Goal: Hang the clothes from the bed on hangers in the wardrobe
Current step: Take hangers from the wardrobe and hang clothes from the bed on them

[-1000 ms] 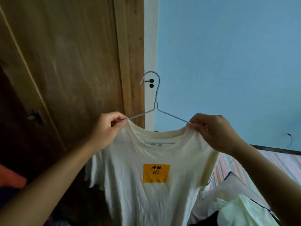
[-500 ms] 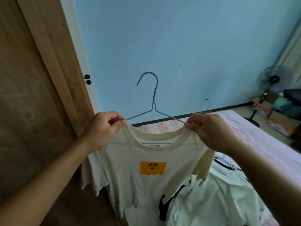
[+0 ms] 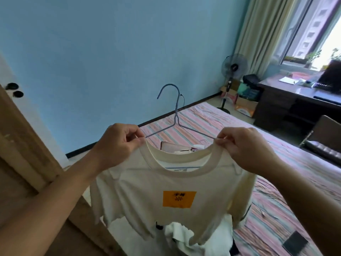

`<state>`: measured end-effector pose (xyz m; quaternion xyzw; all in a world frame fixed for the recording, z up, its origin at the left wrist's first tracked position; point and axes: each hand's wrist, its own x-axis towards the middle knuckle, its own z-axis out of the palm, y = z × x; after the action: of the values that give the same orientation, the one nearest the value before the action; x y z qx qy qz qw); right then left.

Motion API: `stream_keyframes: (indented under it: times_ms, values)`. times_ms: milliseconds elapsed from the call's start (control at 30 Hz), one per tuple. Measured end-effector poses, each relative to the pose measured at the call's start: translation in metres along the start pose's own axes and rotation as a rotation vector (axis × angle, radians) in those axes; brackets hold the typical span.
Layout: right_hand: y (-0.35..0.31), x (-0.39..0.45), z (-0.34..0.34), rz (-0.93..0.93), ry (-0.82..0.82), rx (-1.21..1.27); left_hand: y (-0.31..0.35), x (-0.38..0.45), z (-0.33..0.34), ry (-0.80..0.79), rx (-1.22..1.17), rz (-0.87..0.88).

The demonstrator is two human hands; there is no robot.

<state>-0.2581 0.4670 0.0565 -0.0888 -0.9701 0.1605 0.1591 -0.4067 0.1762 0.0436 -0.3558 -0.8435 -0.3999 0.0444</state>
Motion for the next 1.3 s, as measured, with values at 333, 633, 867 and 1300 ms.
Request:
stream_keyframes:
  times_ms: [333, 633, 867, 1300]
  values:
    - [0.064, -0.021, -0.002, 0.215, -0.059, 0.005, -0.002, 0.056, 0.091, -0.14, -0.123, 0.0]
    - [0.161, 0.015, 0.061, 0.347, -0.134, 0.007, -0.032, 0.112, 0.184, -0.331, -0.137, -0.155]
    - [0.23, 0.061, 0.124, 0.408, -0.263, -0.003, -0.073, 0.16, 0.26, -0.402, -0.081, -0.306]
    - [0.355, 0.166, 0.249, 0.515, -0.318, 0.074, -0.171, 0.267, 0.403, -0.355, 0.026, -0.481]
